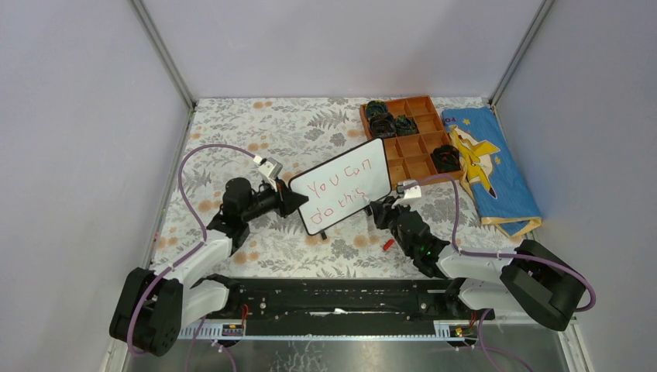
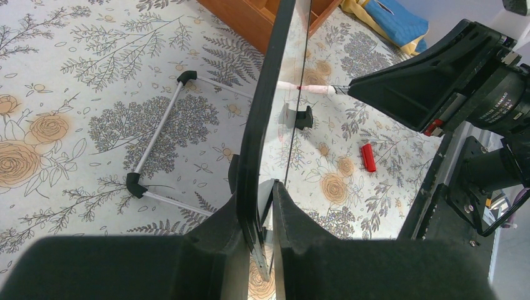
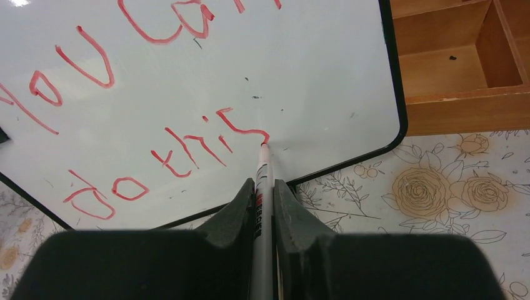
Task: Write a sentence on the whiteboard
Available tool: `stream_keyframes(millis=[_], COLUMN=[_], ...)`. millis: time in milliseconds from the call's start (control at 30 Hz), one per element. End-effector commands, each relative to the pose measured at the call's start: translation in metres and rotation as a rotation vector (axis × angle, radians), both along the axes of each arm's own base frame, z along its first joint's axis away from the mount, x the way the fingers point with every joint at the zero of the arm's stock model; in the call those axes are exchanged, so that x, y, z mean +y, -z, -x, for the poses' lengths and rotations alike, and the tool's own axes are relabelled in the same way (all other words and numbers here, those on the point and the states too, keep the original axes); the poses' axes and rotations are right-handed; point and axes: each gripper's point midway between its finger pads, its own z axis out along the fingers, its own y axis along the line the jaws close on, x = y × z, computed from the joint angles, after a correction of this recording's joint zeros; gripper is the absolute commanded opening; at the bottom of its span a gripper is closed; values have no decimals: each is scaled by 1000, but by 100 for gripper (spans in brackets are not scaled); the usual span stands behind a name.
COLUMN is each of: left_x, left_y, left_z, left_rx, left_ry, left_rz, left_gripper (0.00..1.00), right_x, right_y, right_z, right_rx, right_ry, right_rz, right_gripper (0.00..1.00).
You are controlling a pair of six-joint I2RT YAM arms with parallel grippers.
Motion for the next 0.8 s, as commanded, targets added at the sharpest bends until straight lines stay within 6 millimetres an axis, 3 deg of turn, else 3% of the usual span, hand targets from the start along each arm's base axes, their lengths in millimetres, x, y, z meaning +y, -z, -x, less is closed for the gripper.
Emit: stream_keyframes(millis=[0, 767], left_x=[17, 16], left_y=[34, 33], left_z=[-3, -2], left_rx=[42, 35], left_ry=[-64, -64], left_rz=[-130, -130], left_gripper=[13, 12], right_x=[8, 17], right_y=[-4, -9], right_z=[3, 8], right_rx=[2, 8], right_ry=[-43, -96], right_rz=[-24, -57], right_gripper=[0, 0])
